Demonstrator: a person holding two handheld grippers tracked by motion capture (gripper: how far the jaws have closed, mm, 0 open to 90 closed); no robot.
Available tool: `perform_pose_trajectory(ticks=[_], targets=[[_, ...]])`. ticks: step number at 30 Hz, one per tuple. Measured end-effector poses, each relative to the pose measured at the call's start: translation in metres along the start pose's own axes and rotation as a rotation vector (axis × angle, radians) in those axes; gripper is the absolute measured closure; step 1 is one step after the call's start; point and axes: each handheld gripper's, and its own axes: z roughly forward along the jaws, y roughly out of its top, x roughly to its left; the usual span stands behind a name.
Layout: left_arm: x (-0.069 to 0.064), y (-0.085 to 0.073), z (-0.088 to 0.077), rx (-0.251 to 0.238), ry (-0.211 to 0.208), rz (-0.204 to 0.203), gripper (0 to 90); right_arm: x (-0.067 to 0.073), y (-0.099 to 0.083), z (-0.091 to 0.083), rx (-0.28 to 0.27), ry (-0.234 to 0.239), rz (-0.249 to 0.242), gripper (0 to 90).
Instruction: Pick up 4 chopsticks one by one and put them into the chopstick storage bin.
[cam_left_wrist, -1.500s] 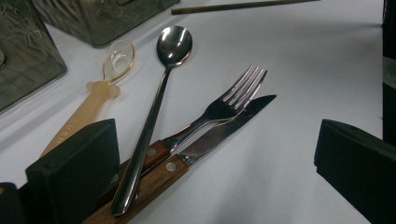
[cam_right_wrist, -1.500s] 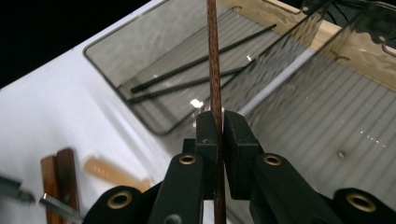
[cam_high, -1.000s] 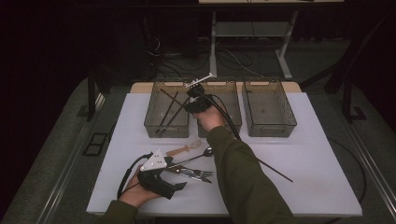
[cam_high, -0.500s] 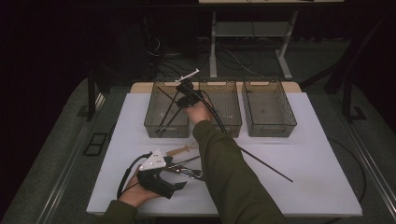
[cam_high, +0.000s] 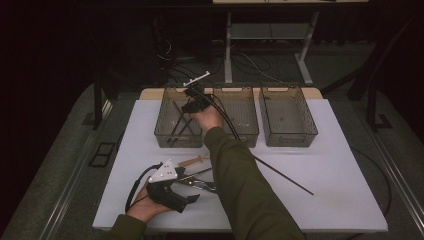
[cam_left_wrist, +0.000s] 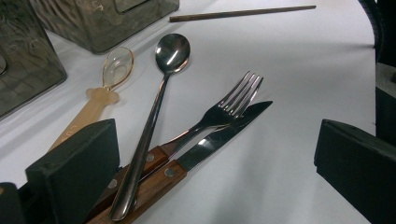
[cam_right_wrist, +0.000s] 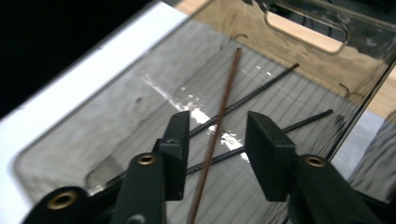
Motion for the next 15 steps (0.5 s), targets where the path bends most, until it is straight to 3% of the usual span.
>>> perform_pose_trajectory(ticks=[7, 15], targets=[[0.000, 0.000, 0.000, 0.007, 0.003, 0.009, 0.0, -0.004, -0.008, -0.025, -0.029, 0.055, -0.029, 43.2], [0.000, -0.001, -0.001, 0.011, -0.001, 0.004, 0.0, -0.019, -0.029, -0.053, -0.064, 0.085, -0.046, 40.0]])
